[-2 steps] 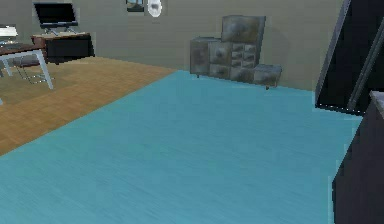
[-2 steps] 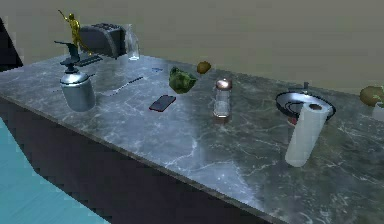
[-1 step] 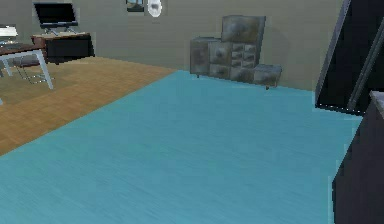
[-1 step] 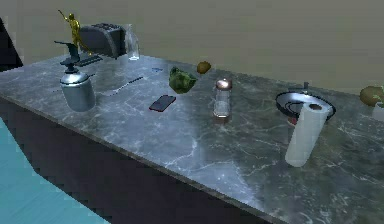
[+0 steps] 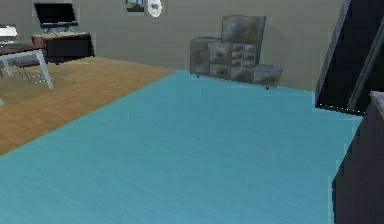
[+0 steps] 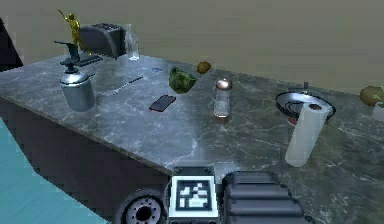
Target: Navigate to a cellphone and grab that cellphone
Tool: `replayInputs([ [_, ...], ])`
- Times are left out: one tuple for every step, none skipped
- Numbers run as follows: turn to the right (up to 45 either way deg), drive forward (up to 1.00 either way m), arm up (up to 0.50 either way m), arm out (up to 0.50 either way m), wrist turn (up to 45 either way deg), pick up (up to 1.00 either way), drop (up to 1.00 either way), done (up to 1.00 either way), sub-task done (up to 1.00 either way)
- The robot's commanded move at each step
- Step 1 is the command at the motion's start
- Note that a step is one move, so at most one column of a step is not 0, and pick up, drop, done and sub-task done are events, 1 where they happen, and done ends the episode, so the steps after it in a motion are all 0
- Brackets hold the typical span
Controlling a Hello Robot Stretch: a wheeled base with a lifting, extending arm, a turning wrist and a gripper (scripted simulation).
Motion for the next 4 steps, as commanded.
replayInputs([
  [0.0, 0.0, 0.0, 0.5, 0.0, 0.0, 0.0, 0.0, 0.0],
  [0.0, 0.0, 0.0, 0.0, 45.0, 0.0, 0.0, 0.0, 0.0],
  [0.0, 0.0, 0.0, 0.0, 45.0, 0.0, 0.0, 0.0, 0.0],
  [0.0, 0.0, 0.0, 0.0, 45.0, 0.0, 0.0, 0.0, 0.0],
])
